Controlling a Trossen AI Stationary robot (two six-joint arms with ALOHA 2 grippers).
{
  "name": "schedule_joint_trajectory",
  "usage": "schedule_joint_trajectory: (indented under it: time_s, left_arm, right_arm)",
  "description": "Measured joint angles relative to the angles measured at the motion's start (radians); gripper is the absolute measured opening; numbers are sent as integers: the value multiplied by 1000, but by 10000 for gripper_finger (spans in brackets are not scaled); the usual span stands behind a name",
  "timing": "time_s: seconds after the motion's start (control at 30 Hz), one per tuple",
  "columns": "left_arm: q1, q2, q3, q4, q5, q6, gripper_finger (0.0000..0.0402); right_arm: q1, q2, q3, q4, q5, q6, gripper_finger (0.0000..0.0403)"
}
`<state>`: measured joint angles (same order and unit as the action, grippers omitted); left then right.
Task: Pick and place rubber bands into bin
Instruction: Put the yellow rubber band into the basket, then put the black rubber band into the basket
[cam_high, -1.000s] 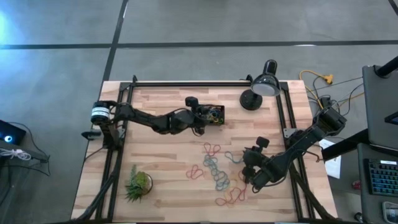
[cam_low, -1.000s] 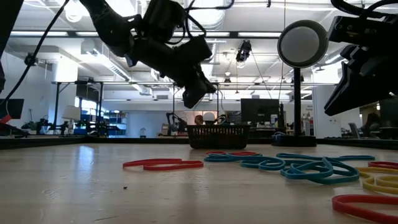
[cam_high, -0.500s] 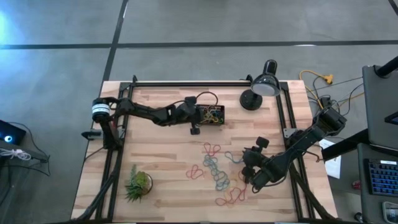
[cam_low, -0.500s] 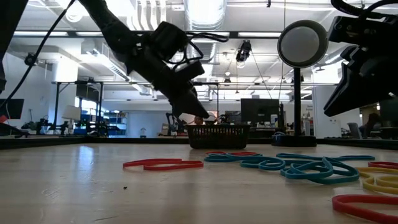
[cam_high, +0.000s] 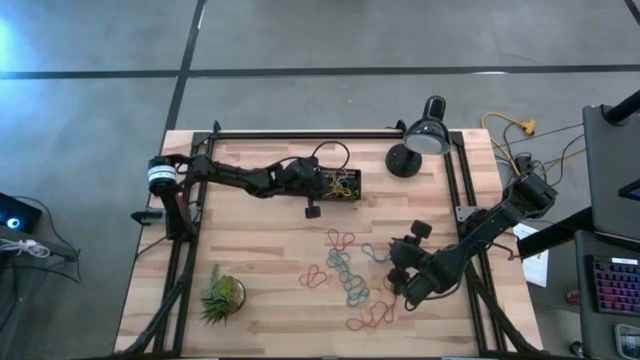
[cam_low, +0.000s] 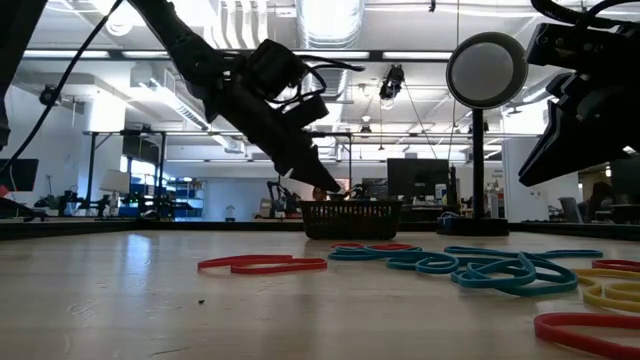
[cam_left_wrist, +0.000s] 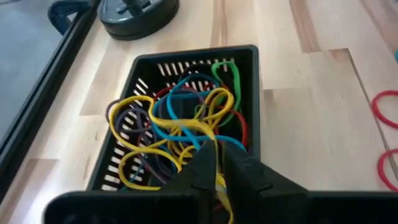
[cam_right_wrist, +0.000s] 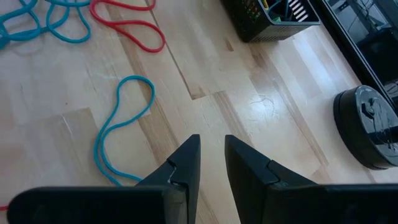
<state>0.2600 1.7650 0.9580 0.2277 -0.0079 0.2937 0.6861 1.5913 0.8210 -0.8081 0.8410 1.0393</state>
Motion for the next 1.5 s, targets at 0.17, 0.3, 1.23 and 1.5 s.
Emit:
schedule_joint_trajectory:
  time_s: [0.17, 0.3, 1.23, 1.5]
  left_arm:
    - [0, 0, 4, 30, -13, 2, 66]
    - [0, 0, 9, 43, -23, 1, 104]
    - [-153, -676, -462, 292, -77, 112, 132]
    - [-208, -841, -597, 358, -34, -17, 132]
  right_arm:
    - [0, 0, 1, 0, 0, -3, 68]
    - [1, 0, 1, 0, 0, -12, 68]
    - [-46, 0, -22, 36, 49, -2, 68]
    - [-95, 0, 13, 164, 40, -118, 68]
